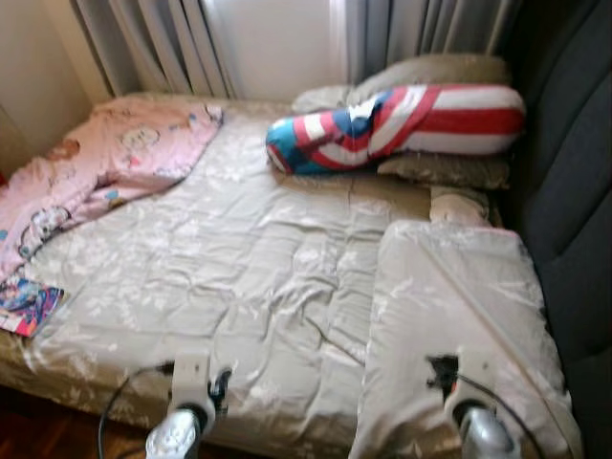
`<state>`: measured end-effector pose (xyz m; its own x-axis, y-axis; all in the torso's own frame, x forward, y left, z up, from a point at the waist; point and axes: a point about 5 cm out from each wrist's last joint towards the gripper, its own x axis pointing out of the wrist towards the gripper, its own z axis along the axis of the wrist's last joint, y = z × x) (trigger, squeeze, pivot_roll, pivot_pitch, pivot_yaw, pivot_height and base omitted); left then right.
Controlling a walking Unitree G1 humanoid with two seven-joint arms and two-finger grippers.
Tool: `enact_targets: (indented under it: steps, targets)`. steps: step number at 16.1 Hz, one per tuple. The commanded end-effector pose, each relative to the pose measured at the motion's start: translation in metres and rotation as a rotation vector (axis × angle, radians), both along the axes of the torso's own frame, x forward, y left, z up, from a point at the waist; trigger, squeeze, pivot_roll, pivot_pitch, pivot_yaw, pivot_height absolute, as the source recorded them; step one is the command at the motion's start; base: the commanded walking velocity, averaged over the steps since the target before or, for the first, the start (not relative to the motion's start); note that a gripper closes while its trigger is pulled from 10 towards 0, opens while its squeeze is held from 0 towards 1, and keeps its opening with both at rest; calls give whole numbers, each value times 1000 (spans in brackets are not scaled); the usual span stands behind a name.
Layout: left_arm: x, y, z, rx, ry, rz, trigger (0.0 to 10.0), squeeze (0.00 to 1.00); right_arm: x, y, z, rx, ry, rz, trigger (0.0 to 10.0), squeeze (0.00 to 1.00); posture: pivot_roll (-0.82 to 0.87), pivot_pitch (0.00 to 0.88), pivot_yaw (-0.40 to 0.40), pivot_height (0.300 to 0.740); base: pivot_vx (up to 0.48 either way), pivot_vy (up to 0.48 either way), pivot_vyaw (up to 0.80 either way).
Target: Clean up the room
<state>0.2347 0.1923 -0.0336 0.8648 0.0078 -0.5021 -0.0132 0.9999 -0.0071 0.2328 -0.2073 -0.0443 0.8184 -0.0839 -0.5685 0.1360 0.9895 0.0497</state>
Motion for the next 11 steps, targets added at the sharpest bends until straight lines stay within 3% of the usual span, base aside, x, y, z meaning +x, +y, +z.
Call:
enact_targets:
  steps: [1,3,10,11]
  targets:
    - [-15,6,-15,14,103,26,10000,0,-14,2,-11,0,75,0,10000,0,-26,0,9,740,0,0,0]
    - [-31,8,-31,33,214,12,10000,0,-25,1,-20,-4,140,-25,10000,0,-38,0,14,740,0,0,0]
    - [-44,-4,-43,49,312,-25,10000,0,-42,3,-30,-9,207,-65,10000,0,-50,0,27,740,0,0,0]
    - [-44,-5,-43,44,312,-25,10000,0,-43,3,-30,-9,202,-63,10000,855,-50,0,29,740,0,0,0]
